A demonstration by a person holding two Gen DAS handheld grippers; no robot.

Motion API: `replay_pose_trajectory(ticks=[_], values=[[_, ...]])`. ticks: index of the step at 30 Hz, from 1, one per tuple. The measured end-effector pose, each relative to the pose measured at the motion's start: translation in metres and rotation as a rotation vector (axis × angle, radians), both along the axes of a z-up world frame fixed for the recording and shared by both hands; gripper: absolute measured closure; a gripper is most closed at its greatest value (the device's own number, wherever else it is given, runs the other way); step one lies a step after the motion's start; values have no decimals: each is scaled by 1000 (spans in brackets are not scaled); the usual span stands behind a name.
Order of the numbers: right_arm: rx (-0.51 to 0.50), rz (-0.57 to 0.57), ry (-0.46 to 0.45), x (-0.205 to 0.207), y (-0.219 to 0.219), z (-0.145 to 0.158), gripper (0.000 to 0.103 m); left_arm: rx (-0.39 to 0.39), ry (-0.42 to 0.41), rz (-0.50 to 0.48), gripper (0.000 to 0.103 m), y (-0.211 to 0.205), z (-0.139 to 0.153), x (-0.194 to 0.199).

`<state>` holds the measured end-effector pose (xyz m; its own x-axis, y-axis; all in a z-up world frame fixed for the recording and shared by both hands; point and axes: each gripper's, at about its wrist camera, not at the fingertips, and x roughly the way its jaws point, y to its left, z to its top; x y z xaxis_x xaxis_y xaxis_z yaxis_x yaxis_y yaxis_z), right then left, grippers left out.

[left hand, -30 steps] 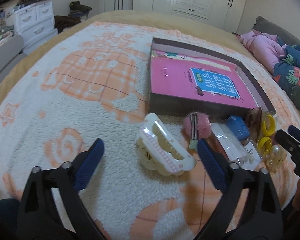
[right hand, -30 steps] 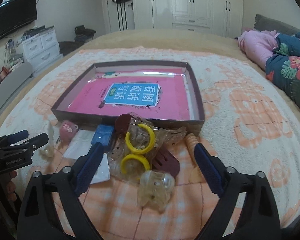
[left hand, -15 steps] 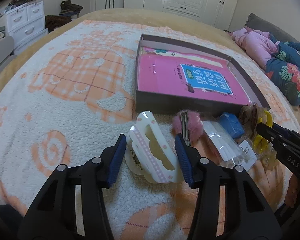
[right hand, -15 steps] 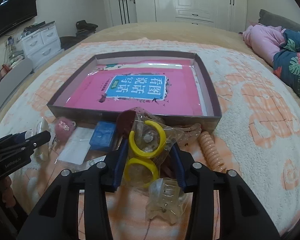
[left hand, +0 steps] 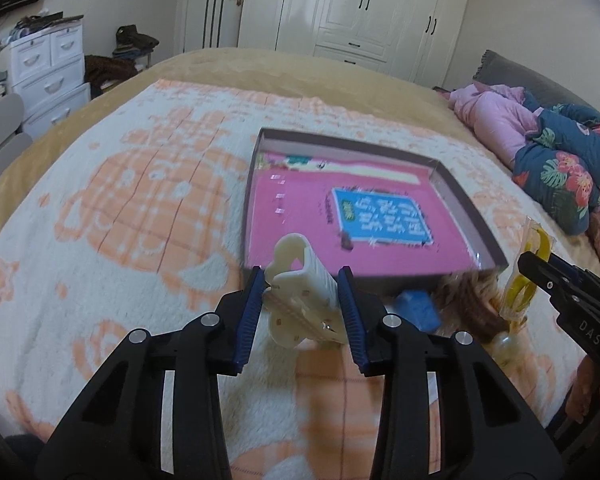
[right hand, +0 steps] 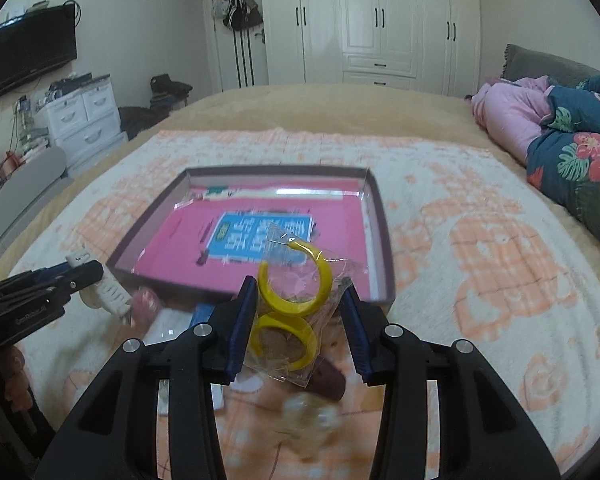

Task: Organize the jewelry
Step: 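Grasp the white claw clip with the left tool while the right tool grasps the bagged yellow bangles, then lower the claw clip into the box and open the left tool while the right tool drops the bangles in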

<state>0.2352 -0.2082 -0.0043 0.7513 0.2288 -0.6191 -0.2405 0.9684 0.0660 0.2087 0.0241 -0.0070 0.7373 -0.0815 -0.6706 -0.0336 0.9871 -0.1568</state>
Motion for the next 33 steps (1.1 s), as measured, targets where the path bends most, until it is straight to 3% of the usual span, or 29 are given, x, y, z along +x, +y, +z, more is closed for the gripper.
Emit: replay_pose_trajectory(ticks=[15, 33], values=[[33, -14, -49, 31, -11, 23, 63, -35, -43, -16, 73, -8, 19, 38], [23, -5, 25, 92, -3, -3, 63, -106, -4, -34, 73, 6, -9, 83]])
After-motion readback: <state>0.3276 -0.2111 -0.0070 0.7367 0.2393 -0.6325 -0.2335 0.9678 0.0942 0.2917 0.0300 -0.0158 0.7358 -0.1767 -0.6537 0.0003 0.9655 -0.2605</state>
